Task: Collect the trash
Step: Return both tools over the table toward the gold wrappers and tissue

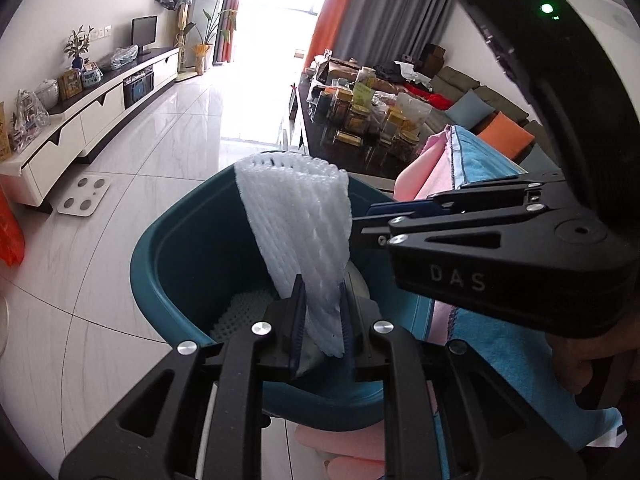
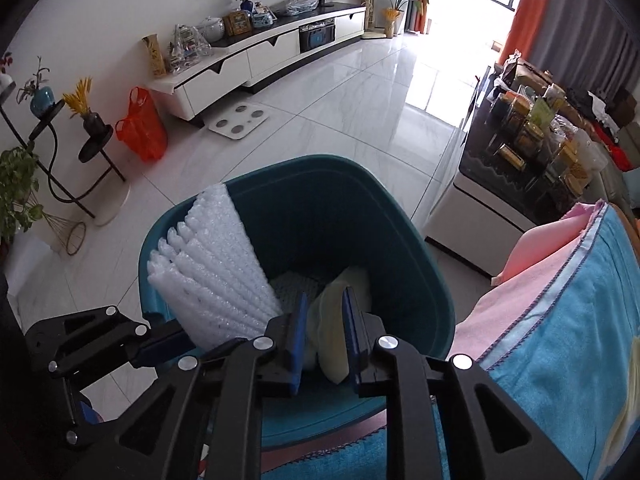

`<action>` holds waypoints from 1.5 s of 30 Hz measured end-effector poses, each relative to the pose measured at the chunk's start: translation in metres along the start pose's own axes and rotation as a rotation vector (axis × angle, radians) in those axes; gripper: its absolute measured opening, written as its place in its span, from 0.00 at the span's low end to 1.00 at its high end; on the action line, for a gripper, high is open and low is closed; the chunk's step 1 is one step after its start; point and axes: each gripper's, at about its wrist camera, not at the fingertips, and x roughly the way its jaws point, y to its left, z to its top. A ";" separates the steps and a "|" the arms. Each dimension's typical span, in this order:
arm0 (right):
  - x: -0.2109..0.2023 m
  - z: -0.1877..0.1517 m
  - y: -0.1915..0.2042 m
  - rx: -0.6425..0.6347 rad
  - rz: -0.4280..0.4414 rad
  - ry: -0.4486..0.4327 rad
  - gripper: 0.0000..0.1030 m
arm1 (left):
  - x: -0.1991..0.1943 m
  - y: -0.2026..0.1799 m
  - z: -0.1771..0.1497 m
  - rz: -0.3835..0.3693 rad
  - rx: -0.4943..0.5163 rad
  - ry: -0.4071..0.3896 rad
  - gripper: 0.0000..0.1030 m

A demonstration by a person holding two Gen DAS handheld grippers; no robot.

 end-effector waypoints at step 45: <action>-0.187 -0.160 -0.104 0.373 -0.133 -0.492 0.93 | -0.134 -0.123 0.024 0.099 0.137 -0.204 0.94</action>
